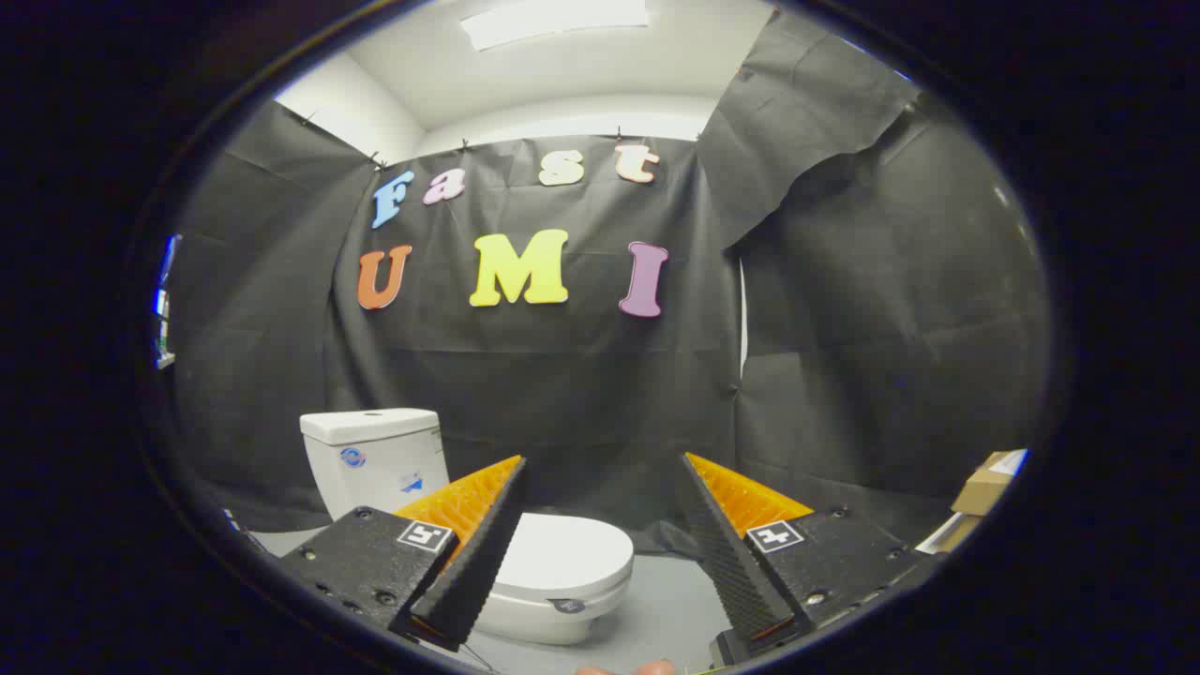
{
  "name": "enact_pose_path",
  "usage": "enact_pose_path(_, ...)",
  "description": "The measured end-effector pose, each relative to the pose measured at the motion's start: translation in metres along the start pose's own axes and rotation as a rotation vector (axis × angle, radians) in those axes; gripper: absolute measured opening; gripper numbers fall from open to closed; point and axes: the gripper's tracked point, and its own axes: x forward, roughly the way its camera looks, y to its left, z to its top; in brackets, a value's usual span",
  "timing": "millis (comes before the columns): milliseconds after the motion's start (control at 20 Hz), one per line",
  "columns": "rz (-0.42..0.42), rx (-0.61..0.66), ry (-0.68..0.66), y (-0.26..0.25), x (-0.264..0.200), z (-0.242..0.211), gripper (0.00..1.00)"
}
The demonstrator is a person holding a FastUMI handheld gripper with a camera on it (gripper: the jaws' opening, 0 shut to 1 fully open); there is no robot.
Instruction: Open the toilet lid.
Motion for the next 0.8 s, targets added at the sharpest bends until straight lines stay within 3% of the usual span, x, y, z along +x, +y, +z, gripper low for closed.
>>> enact_pose_path(800,-0.002,-0.033,0.089,0.003,0.008,-0.035,0.99)
